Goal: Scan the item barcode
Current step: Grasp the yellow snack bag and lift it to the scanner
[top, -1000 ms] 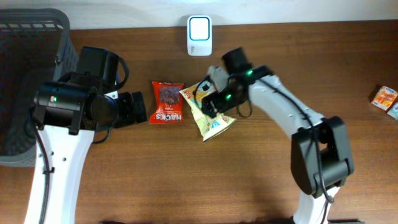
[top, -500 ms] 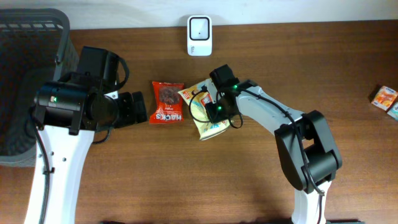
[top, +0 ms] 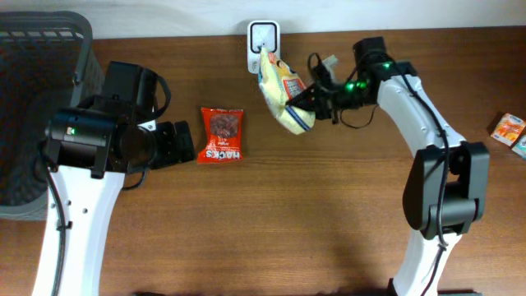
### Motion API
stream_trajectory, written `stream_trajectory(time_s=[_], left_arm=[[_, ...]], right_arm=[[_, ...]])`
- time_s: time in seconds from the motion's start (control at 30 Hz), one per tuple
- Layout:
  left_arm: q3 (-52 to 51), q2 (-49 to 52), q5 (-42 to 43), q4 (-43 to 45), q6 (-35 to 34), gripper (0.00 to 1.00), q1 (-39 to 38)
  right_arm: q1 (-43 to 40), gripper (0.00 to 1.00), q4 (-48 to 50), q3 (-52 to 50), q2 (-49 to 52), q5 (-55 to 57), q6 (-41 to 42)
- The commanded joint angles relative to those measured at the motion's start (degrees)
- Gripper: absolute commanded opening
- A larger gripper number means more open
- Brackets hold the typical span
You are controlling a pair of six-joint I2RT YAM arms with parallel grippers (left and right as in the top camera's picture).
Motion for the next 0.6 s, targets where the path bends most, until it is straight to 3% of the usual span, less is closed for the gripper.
stream_trajectory(time_s=[0.0, 0.17, 0.27, 0.37, 0.57], left_arm=[[0.24, -0.22, -0.63, 0.09, -0.52, 0.99, 0.09], [0.24, -0.22, -0.63, 0.09, -0.52, 0.99, 0.09], [0.24, -0.22, -0.63, 0.09, -0.52, 0.99, 0.09], [0.24, -0.22, -0.63, 0.09, -0.52, 0.99, 0.09], [0.24, -0.22, -0.63, 0.09, -0.52, 0.99, 0.09]], right_arm=[[0.33, 0.04, -0.42, 1.16, -0.59, -11.80, 7.04], [3.80, 0.04, -9.94, 1.16, -0.59, -11.80, -3.08], [5.73, 0.04, -10.14, 1.18, -0.59, -11.80, -1.40], [6.21, 0.04, -10.08, 1.18, -0.59, -11.80, 6.32], [6.34, 0.04, -8.94, 1.18, -0.59, -11.78, 6.43]])
